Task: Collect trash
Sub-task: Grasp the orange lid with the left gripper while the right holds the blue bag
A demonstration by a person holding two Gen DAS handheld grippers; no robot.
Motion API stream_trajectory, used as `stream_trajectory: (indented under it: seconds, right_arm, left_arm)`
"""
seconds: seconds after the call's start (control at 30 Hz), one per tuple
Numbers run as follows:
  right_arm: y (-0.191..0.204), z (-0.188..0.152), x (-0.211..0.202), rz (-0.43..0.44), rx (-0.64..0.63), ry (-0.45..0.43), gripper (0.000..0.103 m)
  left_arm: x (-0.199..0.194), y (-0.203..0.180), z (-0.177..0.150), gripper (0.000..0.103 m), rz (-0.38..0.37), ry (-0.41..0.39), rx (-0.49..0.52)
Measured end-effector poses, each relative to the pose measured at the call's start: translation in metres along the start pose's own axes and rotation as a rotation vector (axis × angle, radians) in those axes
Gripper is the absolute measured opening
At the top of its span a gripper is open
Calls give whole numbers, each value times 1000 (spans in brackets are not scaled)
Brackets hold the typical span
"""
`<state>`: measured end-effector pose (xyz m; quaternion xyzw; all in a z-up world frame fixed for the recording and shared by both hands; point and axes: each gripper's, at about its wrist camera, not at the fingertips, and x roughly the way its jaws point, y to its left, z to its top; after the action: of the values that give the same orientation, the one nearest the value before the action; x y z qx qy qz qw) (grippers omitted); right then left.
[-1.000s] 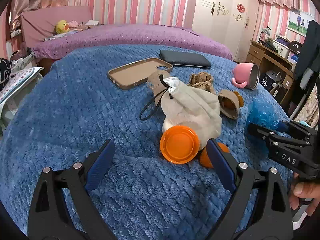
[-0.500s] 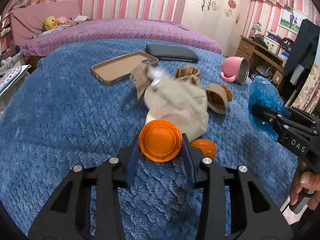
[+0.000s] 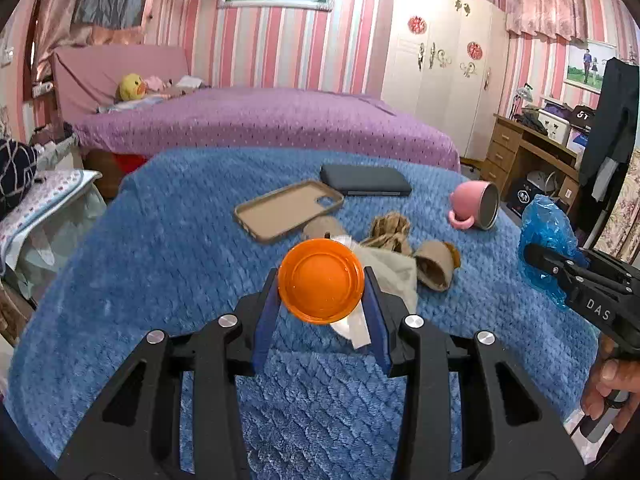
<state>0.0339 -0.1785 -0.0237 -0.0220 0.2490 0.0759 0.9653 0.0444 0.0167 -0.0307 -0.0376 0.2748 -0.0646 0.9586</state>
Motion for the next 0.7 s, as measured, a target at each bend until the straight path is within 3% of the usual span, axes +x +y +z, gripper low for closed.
stream_trajectory:
  seconds: [0.27, 0.7]
  right_arm:
    - [7, 5, -26, 12, -23, -66, 32]
    - [13, 4, -34, 3, -46, -88, 32]
  left_arm:
    - [-16, -3, 9, 39, -11, -51, 7]
    - [-28, -17, 11, 39, -22, -125, 56]
